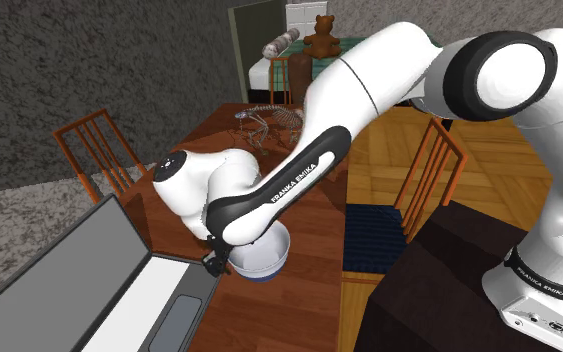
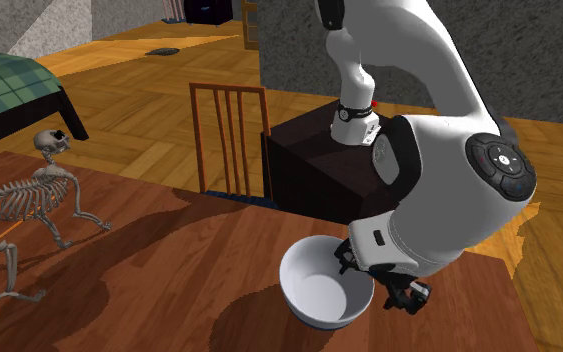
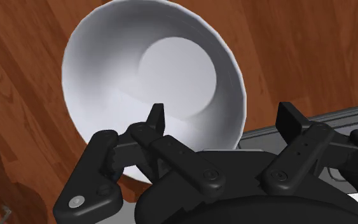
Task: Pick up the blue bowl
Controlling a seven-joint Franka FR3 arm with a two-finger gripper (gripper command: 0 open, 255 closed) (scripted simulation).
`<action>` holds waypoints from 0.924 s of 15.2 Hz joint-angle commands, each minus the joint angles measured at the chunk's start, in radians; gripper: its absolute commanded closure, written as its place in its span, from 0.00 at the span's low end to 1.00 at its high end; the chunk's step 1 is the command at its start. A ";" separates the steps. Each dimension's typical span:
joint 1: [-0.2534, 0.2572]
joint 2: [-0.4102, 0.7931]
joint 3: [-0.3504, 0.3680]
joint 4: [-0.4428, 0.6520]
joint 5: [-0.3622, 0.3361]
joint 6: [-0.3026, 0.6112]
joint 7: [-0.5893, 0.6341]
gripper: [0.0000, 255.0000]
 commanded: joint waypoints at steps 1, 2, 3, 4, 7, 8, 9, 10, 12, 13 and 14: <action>0.030 0.062 -0.013 0.066 -0.012 -0.009 0.006 0.00; 0.032 0.069 -0.016 0.067 -0.015 -0.002 0.008 0.00; 0.033 0.078 -0.018 0.067 -0.018 0.006 0.011 0.00; 0.034 0.086 -0.021 0.068 -0.021 0.013 0.013 0.00; 0.039 0.111 -0.029 0.072 -0.030 0.034 0.019 0.00; 0.040 0.116 -0.030 0.072 -0.032 0.038 0.020 0.00; 0.040 0.116 -0.030 0.072 -0.032 0.038 0.020 0.00; 0.040 0.116 -0.030 0.072 -0.032 0.038 0.020 0.00; 0.040 0.117 -0.030 0.073 -0.032 0.038 0.020 1.00; 0.041 0.117 -0.030 0.073 -0.032 0.038 0.020 1.00; 0.041 0.117 -0.030 0.073 -0.032 0.038 0.020 1.00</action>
